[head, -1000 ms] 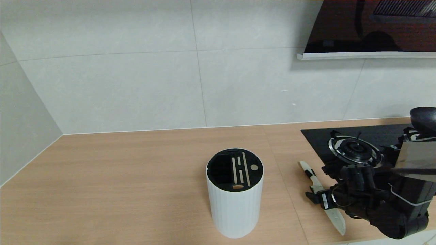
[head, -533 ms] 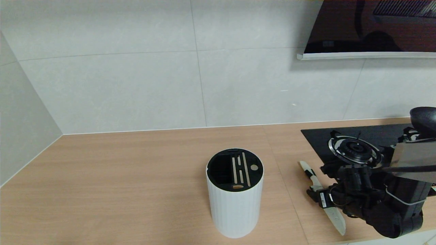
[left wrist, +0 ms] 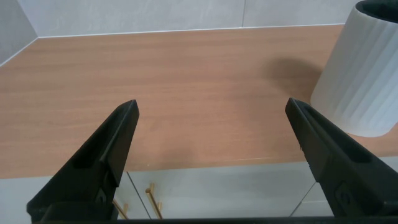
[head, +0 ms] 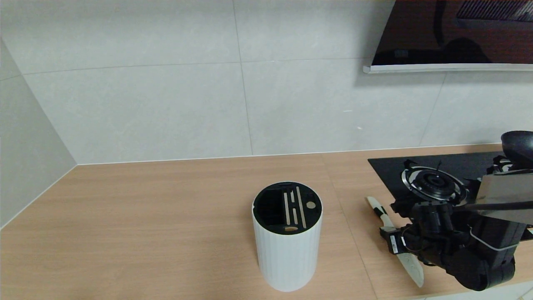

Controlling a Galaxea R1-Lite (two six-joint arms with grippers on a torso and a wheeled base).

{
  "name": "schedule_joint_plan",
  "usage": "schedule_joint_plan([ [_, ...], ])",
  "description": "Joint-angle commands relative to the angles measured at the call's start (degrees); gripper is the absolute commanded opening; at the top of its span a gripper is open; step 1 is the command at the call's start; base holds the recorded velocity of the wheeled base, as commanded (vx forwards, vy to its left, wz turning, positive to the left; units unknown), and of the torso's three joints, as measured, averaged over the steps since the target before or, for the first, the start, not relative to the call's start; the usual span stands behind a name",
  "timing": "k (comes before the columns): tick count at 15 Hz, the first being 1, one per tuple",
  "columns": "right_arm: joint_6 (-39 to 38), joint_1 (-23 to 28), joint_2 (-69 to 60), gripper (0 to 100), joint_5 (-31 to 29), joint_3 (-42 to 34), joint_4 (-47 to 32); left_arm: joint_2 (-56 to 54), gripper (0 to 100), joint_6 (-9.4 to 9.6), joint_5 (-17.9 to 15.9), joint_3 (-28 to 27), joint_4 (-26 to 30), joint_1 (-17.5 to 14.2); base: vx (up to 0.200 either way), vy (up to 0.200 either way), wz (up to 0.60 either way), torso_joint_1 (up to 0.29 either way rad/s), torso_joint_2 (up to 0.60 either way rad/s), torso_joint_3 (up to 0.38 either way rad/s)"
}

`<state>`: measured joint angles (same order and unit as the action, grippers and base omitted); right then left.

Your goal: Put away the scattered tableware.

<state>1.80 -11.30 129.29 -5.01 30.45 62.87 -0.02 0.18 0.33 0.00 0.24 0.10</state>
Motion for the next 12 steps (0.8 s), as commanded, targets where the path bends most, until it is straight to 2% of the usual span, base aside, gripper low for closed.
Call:
schedule_joint_plan([
  [1,0.04,-0.04,-2.03,0,-0.35,-0.22,-0.03,0.02,100,-0.01,0.02,0.0,0.02,-0.01,0.0,0.0,0.0,0.0,0.0,0.0],
  [7,-0.4,-0.56,-15.39,0,-0.79,-3.38,-1.08,0.02,100,0.52,0.02,0.0,0.02,-0.01,0.0,0.0,0.0,0.0,0.0,0.0],
  [12,-0.66,-3.99,-25.93,0,-1.05,-4.35,-4.86,0.02,100,0.26,0.29,-0.09,-1.12,-0.01,0.0,0.0,0.0,0.0,0.0,0.0],
])
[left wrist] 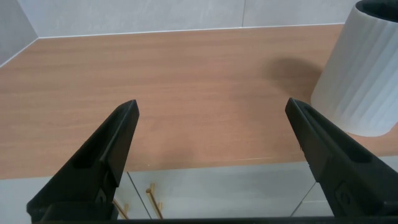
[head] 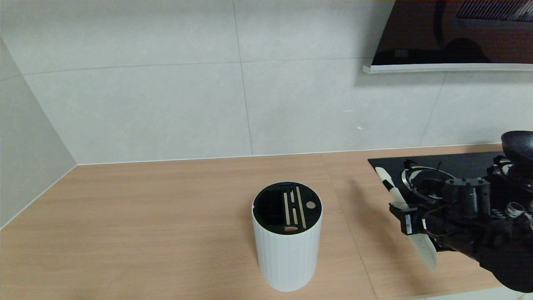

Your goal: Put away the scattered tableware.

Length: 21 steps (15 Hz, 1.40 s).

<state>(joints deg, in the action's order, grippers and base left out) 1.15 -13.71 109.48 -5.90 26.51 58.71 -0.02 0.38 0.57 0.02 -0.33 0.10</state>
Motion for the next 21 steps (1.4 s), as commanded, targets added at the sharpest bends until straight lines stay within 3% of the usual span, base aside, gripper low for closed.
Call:
schedule_joint_plan([
  [1,0.0,-2.02,-7.0,0,-0.25,-0.41,-1.14,0.02,100,-0.03,0.04,-0.29,-1.87,-0.01,0.0,0.0,0.0,0.0,0.0,0.0],
  [2,-0.27,-3.07,-9.29,0,-0.25,-0.41,-2.37,0.02,100,-0.38,-0.31,-1.96,-5.12,-0.01,0.0,0.0,0.0,0.0,0.0,0.0],
  [4,-0.71,-3.86,-12.19,0,-0.25,0.38,-3.69,0.46,100,-0.47,-3.21,-5.03,-0.81,-0.01,0.0,0.0,0.0,0.0,0.0,0.0],
  [7,-0.71,-4.48,-15.88,0,-0.6,5.21,-9.05,7.93,100,-0.47,-16.66,-15.93,12.72,0.69,0.0,0.0,0.0,0.0,0.0,0.0],
  [8,-0.79,-4.92,-16.5,0,-0.6,7.32,-11.42,12.42,100,-0.47,-19.56,-18.75,13.42,0.69,0.0,0.0,0.0,0.0,0.0,0.0],
  [11,-0.79,-6.68,-16.41,0,-0.6,11.89,-13.62,26.22,100,-0.38,-22.81,-26.13,11.58,0.69,0.0,0.0,0.0,0.0,0.0,0.0],
  [14,-0.79,-8.79,-16.06,0,-0.52,17.52,-17.49,38.7,100,-0.11,-23.95,-30.08,2.88,1.05,0.0,0.0,0.0,0.0,0.0,0.0],
  [16,-0.79,-10.46,-15.53,0,-0.25,21.47,-20.04,48.89,100,-0.29,-24.22,-31.75,-6.26,1.48,0.0,0.0,0.0,0.0,0.0,0.0],
  [18,-0.79,-12.04,-13.86,0,-0.16,23.76,-20.3,57.94,100,-0.82,-24.04,-33.51,-13.65,3.95,0.0,0.0,0.0,0.0,0.0,0.0],
  [21,-0.79,-13.53,-10.87,0,-0.25,26.13,-20.3,68.14,100,-5.39,-23.6,-37.29,-23.05,10.01,0.0,0.0,0.0,0.0,0.0,0.0],
])
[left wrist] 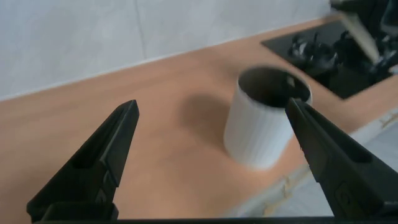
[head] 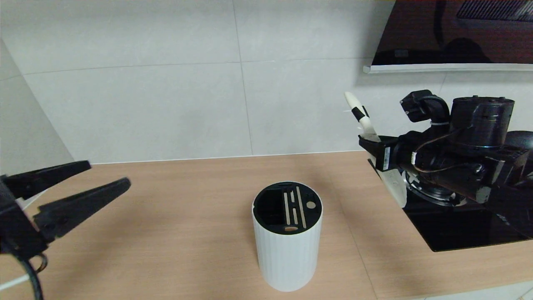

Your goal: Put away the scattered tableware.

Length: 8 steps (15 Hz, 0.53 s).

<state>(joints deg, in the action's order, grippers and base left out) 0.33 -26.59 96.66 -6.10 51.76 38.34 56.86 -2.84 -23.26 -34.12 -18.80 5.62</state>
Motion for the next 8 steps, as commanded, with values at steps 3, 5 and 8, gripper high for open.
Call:
schedule_joint_plan([
  [3,0.02,-2.77,1.51,0,-0.41,0.71,0.07,16.8,100,-7.88,0.23,-5.17,-8.27,9.06,0.0,0.0,0.0,0.0,0.0,0.0],
  [5,-0.15,-4.61,0.55,0,-0.5,0.45,0.07,20.57,100,-10.34,0.23,-7.45,-10.82,11.43,0.0,0.0,0.0,0.0,0.0,0.0],
  [8,-2.44,-7.43,-1.12,0,-0.67,0.01,-0.02,25.5,100,-15.09,0.23,-8.33,-16.62,16.35,0.0,0.0,0.0,0.0,0.0,0.0],
])
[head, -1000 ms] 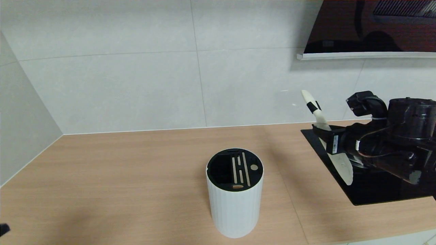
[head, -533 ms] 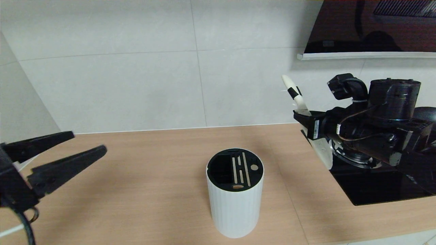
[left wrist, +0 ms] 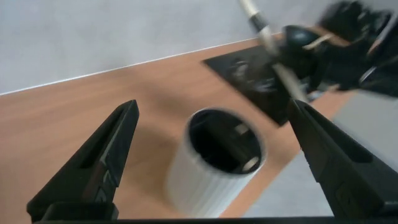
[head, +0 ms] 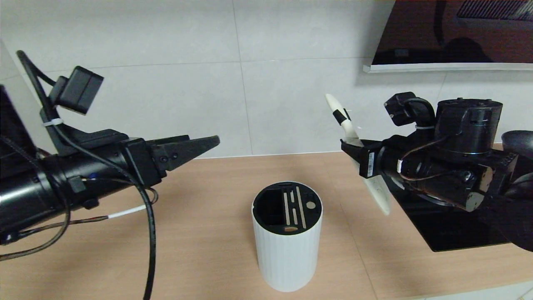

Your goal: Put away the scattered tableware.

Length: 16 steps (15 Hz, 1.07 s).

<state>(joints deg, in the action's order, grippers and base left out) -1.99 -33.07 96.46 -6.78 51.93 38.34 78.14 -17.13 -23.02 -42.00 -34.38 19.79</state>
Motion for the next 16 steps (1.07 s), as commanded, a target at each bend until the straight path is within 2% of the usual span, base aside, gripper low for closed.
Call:
schedule_joint_plan([
  [1,-0.21,-2.0,-1.19,0,-0.17,-0.6,-0.02,5.88,100,-2.03,0.16,-0.37,-3.24,3.59,0.0,0.0,0.0,0.0,0.0,0.0],
  [3,-0.3,-3.58,-1.37,0,-0.52,-1.22,0.07,7.99,100,-5.37,0.16,-0.28,-6.76,5.44,0.0,0.0,0.0,0.0,0.0,0.0],
  [4,-0.3,-5.07,-1.45,0,-1.13,-1.66,0.07,8.96,100,-8.8,0.16,-0.28,-9.13,6.85,0.0,0.0,0.0,0.0,0.0,0.0],
  [5,-0.3,-5.34,-1.45,0,-1.22,-1.75,0.07,9.13,100,-9.42,0.16,-0.28,-9.48,7.11,0.0,0.0,0.0,0.0,0.0,0.0],
  [6,-0.74,-7.18,-1.63,0,-1.4,-2.36,0.07,10.19,100,-12.58,0.08,-0.02,-10.8,9.48,0.0,0.0,0.0,0.0,0.0,0.0],
  [7,-1.18,-7.71,-1.63,0,-1.48,-2.54,0.07,10.36,100,-13.37,0.08,-0.02,-10.97,10.19,0.0,0.0,0.0,0.0,0.0,0.0],
  [8,-1.53,-9.11,-1.54,0,-2.01,-2.63,0.07,10.72,100,-15.92,0.08,-0.1,-11.06,11.77,0.0,0.0,0.0,0.0,0.0,0.0],
  [9,-1.53,-9.47,-1.45,0,-2.27,-2.71,0.07,10.89,100,-16.89,0.08,-0.19,-11.15,12.21,0.0,0.0,0.0,0.0,0.0,0.0],
  [10,-1.53,-9.47,-1.45,0,-2.27,-2.71,0.07,10.89,100,-16.89,0.08,-0.19,-11.15,12.21,0.0,0.0,0.0,0.0,0.0,0.0],
  [11,-2.32,-11.58,-1.19,0,-2.54,-2.8,0.07,13.18,100,-20.75,0.16,-0.02,-16.25,13.7,0.0,0.0,0.0,0.0,0.0,0.0],
  [12,-2.41,-12.37,-1.19,0,-2.54,-3.15,0.07,14.67,100,-21.9,0.78,-0.02,-18.97,13.88,0.0,0.0,0.0,0.0,0.0,0.0],
  [14,-3.02,-14.21,-1.01,0,-2.71,-3.24,0.07,17.22,100,-23.39,4.12,-0.45,-21.61,15.2,0.0,0.0,0.0,0.0,0.0,0.0],
  [16,-4.17,-15.79,-0.49,0,-3.24,-3.24,0.07,18.45,100,-23.39,6.4,-0.72,-22.4,17.04,0.0,0.0,0.0,0.0,0.0,0.0],
])
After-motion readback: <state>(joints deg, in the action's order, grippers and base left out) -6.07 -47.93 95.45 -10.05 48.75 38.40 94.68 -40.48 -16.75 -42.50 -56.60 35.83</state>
